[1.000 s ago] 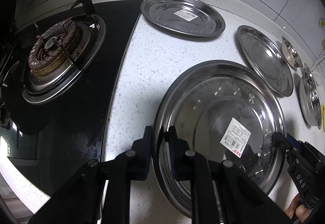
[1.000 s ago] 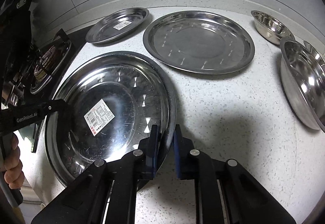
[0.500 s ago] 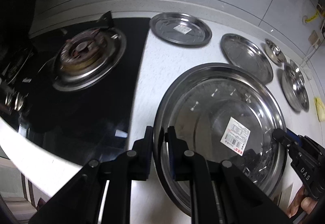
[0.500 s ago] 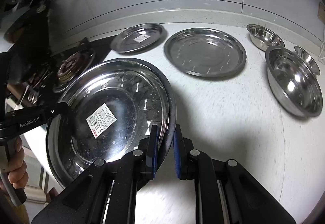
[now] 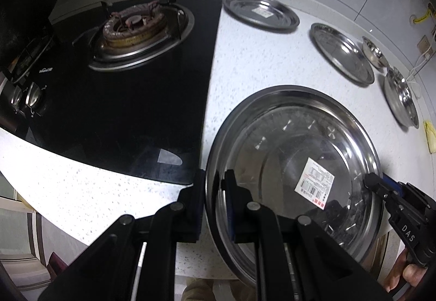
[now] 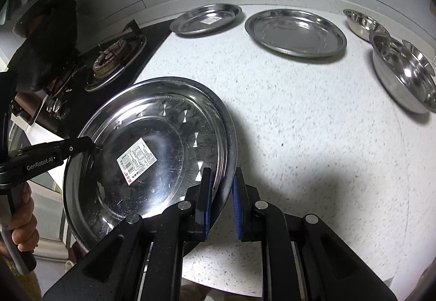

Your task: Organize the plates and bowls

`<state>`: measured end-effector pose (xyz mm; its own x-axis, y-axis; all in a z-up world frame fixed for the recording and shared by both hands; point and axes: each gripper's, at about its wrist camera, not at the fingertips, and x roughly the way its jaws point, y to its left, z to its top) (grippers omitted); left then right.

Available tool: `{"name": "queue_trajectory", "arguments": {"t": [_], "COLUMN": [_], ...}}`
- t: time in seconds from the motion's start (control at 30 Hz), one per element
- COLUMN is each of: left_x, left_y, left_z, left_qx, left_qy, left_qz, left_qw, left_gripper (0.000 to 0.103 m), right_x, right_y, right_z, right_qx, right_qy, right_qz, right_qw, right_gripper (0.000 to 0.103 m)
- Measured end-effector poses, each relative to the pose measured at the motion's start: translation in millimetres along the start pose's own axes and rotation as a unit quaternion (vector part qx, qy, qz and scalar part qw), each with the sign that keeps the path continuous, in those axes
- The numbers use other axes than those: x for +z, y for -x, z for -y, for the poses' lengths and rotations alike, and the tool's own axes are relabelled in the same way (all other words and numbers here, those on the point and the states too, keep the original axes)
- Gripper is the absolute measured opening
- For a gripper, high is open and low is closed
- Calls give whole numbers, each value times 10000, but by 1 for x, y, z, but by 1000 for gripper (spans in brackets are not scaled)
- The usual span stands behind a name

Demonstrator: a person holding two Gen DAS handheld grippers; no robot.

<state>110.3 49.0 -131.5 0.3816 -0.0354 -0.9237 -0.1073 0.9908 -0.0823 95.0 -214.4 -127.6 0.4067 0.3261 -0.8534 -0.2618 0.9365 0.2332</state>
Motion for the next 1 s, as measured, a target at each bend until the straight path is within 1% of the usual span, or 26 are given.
{"name": "queue_trajectory", "arguments": {"t": [0.3, 0.43, 0.57, 0.63, 0.67, 0.7, 0.73, 0.77, 0.8, 0.87, 0.93, 1.0], "left_x": [-4, -2, 0, 1, 2, 3, 3, 3, 3, 6, 11, 18], "left_y": [-23, -24, -17, -14, -12, -10, -7, -2, 2, 10, 19, 27], "left_z": [4, 7, 6, 6, 5, 5, 4, 3, 2, 4, 8, 18], "left_qx": [-15, -6, -16, -52, -30, 0, 10, -13, -35, -38, -65, -83], "left_qy": [-58, -123, -163, -171, -182, -190, -182, -162, -167, -219, -281, -474], "left_qz": [-180, -139, 77, 151, 189, 234, 300, 397, 471, 598, 742, 877], "left_qw": [9998, 9998, 9998, 9997, 9997, 9995, 9994, 9991, 9987, 9980, 9968, 9950], "left_gripper": [12, 12, 12, 12, 12, 12, 13, 14, 14, 14, 14, 14], "right_x": [-9, -9, -7, -6, -5, -5, -4, -3, -2, 1, 6, 13], "right_y": [-18, -18, -15, -13, -11, -8, -6, -3, 0, 6, 13, 20], "right_z": [7, 8, 11, 12, 12, 13, 14, 15, 16, 21, 27, 32], "right_qx": [-93, -92, -67, -91, -98, -105, -122, -157, -195, -263, -279, -355], "right_qy": [-92, -86, -79, -53, -41, -29, -27, -9, 29, 83, 93, 145], "right_qz": [-195, -211, -168, -133, -111, -72, -44, 4, 57, 124, 217, 347], "right_qw": [9997, 9997, 9998, 9999, 9999, 9999, 9999, 9999, 9998, 9995, 9993, 9987], "right_gripper": [13, 13, 13, 17, 23, 32, 37, 47, 51, 51, 57, 64]}}
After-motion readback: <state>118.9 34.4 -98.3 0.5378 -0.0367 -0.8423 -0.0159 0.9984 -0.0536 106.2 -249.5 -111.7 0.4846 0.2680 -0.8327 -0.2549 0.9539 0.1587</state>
